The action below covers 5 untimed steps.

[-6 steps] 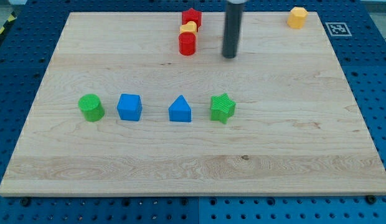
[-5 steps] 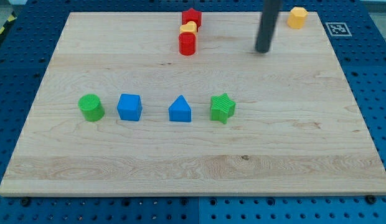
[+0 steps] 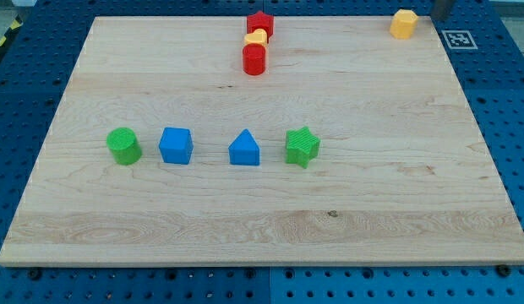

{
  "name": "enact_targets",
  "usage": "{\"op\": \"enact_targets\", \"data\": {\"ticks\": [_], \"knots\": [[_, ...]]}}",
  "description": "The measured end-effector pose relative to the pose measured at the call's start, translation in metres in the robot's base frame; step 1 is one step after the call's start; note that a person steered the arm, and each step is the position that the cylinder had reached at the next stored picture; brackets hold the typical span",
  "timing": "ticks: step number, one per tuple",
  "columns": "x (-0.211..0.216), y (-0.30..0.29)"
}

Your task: Move the hexagon parallel to the red star

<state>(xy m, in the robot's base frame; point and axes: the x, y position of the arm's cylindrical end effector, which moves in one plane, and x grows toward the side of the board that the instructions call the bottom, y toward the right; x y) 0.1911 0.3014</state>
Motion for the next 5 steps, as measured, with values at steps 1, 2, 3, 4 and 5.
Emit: {"op": "enact_targets", "data": {"ticks": [1, 2, 3, 4, 5], "knots": [[0.001, -0.046], [0.003, -0.073], [0.011, -0.073], [0.0, -0.056], [0.001, -0.04]]}}
